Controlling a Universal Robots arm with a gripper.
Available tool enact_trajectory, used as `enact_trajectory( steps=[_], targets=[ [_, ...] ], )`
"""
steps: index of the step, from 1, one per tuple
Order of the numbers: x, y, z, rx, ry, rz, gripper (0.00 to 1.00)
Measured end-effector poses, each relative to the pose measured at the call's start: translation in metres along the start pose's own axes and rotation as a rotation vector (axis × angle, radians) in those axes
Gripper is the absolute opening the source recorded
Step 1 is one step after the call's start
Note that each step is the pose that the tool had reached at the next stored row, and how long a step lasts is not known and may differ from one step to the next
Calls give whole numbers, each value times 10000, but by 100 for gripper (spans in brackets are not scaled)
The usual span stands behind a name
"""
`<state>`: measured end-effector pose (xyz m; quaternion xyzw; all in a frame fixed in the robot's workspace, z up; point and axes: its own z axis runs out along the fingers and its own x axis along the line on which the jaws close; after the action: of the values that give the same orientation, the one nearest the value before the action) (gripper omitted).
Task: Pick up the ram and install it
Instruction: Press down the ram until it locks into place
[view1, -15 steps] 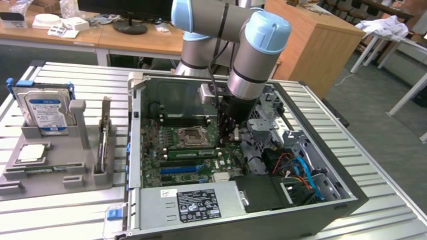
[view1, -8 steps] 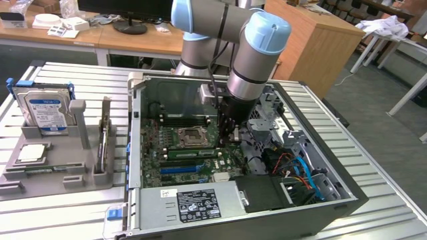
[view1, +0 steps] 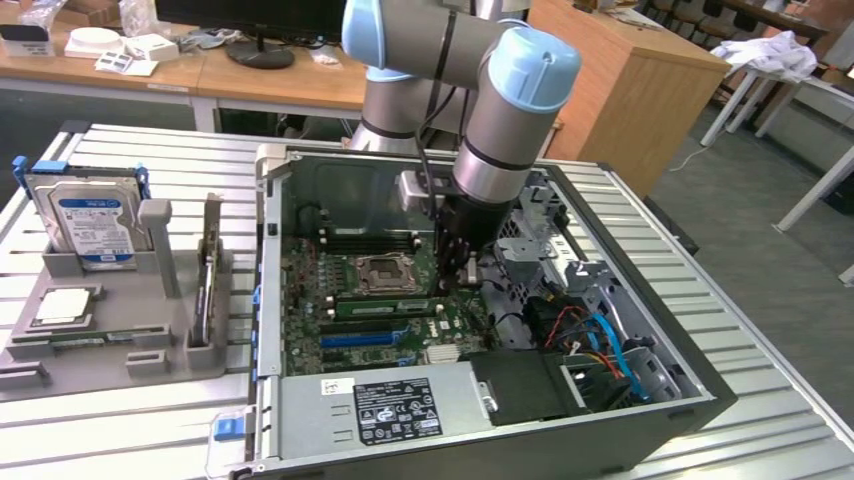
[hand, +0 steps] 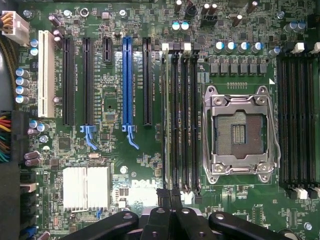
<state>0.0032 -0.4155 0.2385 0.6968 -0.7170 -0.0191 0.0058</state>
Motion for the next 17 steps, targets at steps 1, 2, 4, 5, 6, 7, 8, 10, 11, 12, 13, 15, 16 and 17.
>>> enact_trajectory(
  steps=[1, 2, 4, 5, 6, 7, 8, 10, 11, 12, 13, 15, 16, 17],
  targets=[
    [0, 0, 2, 0, 0, 1, 11],
    [0, 0, 3, -1, 0, 1, 11],
    [0, 0, 4, 0, 0, 1, 11],
    [0, 0, 4, 0, -1, 1, 11],
    [0, 0, 4, 0, -1, 1, 11],
    [-1, 0, 5, 1, -3, 1, 11],
    [-5, 0, 7, 2, -5, 1, 11],
    [-16, 1, 6, 1, -2, 2, 11],
    [-22, 0, 7, 1, -2, 1, 11],
    [-23, 0, 7, 1, -2, 0, 11],
    [-23, 0, 7, 1, -2, 0, 11],
    [-23, 0, 7, 1, -2, 0, 11],
    [-23, 0, 9, 0, -1, 0, 11],
    [-23, 0, 15, 1, -2, 0, 11]
  ],
)
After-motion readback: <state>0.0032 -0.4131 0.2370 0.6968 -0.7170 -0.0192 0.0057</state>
